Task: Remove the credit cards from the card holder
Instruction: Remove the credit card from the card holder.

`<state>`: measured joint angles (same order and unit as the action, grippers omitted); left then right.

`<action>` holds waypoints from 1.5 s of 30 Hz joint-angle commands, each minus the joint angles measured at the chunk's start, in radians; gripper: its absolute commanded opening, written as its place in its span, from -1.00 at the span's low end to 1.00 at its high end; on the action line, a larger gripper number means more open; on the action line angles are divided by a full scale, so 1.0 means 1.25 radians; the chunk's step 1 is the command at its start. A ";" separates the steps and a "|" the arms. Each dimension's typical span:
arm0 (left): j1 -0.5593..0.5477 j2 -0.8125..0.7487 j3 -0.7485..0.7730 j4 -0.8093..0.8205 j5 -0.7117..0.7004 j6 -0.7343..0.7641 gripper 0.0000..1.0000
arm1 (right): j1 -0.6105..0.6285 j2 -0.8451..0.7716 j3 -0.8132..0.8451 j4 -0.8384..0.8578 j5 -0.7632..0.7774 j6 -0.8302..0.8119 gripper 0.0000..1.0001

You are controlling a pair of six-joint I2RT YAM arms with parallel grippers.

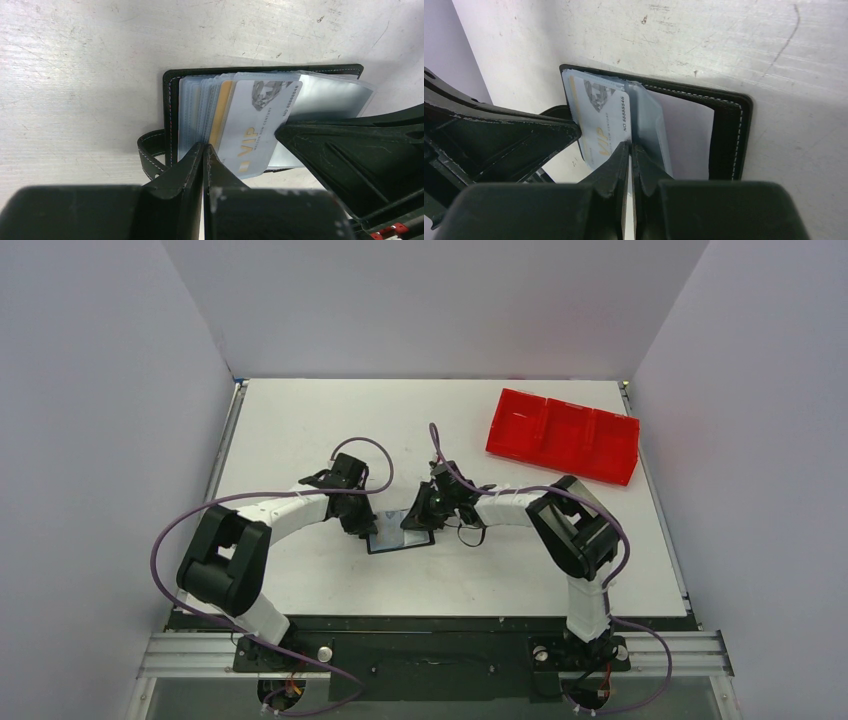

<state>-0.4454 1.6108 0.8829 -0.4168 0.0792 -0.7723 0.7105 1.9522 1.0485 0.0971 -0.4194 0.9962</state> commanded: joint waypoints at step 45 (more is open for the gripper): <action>-0.009 0.061 -0.002 -0.015 -0.066 0.012 -1.00 | 0.012 0.001 -0.004 0.068 -0.022 0.007 -0.68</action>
<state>-0.4461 1.6211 0.8989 -0.4362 0.0750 -0.7750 0.7162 1.9289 1.0080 0.1413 -0.4427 1.0046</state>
